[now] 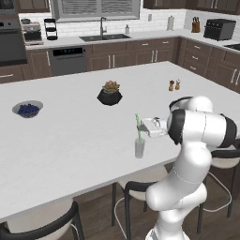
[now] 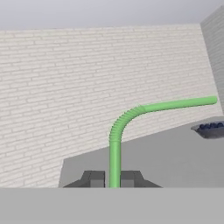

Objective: Take a straw from the drawer in front and place it inside the glass cup on the dining counter.

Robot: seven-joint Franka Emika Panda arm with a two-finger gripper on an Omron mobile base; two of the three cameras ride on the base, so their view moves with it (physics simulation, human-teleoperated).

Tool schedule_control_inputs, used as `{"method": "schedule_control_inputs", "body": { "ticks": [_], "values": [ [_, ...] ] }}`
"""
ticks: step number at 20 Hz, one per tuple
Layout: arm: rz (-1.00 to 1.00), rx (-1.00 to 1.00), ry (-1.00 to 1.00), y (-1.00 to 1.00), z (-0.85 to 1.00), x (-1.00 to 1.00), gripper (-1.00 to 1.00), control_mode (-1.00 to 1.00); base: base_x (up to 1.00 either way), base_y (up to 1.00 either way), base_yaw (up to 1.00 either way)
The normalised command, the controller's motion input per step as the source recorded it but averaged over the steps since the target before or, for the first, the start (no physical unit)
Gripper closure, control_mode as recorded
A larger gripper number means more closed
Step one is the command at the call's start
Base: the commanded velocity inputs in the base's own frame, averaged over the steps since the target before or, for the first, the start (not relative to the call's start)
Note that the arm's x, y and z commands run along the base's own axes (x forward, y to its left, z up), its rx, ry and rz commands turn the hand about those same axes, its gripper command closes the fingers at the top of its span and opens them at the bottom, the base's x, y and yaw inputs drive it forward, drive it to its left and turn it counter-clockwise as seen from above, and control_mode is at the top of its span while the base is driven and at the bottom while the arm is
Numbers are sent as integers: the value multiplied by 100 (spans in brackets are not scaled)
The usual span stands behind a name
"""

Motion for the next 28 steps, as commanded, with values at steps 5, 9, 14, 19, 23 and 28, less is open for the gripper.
{"method": "schedule_control_inputs", "body": {
  "ticks": [5, 9, 14, 19, 23, 28],
  "values": [
    [0, 0, -3, 0, -18, 0, 100, -100, 0, 0, 0],
    [0, 0, -3, 0, -19, 0, 100, -100, 0, 0, 0],
    [0, 0, -2, 0, -17, 0, 100, -100, 0, 0, 0],
    [0, 0, -2, 0, -9, 0, 100, -100, 0, 0, 0],
    [0, 0, -2, 0, -6, 0, 100, -100, 0, 0, 0],
    [0, 0, -2, 1, -5, 0, -100, -100, 0, 0, 0]
  ]
}}
